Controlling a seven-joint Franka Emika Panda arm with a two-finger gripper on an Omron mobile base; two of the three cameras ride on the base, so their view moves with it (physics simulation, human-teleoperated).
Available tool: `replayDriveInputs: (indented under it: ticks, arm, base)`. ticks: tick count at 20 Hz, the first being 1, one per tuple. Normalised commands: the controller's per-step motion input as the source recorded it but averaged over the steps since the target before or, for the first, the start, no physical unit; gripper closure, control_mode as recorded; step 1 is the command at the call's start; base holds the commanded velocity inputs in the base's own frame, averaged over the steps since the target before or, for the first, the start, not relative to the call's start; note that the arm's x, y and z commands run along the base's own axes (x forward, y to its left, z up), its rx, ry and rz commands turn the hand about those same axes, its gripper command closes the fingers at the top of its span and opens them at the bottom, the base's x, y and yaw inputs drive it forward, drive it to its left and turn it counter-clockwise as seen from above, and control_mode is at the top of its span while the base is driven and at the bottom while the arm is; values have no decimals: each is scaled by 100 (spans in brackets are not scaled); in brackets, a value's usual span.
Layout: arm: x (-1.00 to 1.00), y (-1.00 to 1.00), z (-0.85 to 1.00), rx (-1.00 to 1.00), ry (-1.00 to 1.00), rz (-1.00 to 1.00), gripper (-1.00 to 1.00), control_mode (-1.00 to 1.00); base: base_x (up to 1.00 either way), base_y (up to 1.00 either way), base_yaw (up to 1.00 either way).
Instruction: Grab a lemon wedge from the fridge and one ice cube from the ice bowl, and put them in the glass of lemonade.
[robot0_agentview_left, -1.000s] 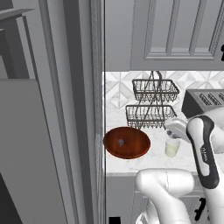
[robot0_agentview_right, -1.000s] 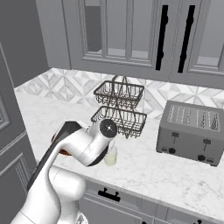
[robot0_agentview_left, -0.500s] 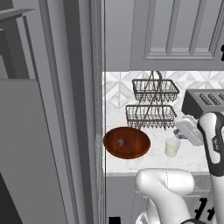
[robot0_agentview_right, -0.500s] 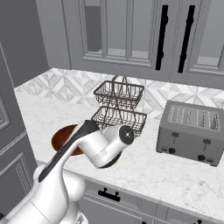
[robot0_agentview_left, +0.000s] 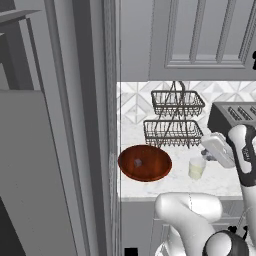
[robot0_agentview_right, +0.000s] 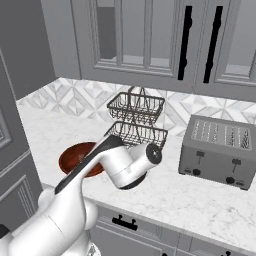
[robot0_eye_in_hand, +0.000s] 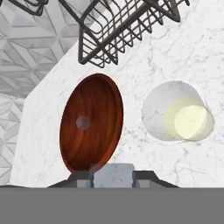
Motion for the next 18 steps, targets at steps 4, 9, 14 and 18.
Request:
replayDriveInputs:
  ticks: [4, 9, 14, 18]
  arm:
    - [26, 0, -25, 0, 5, 0, 100, -100]
    - [27, -18, -24, 0, 4, 0, 100, -100]
    - [24, -20, -27, 0, 2, 0, 100, -100]
    - [18, -2, -25, 0, 4, 0, 100, -100]
  base:
    - [0, 0, 0]
    - [0, 0, 0]
    - [0, 0, 0]
    - [0, 0, 0]
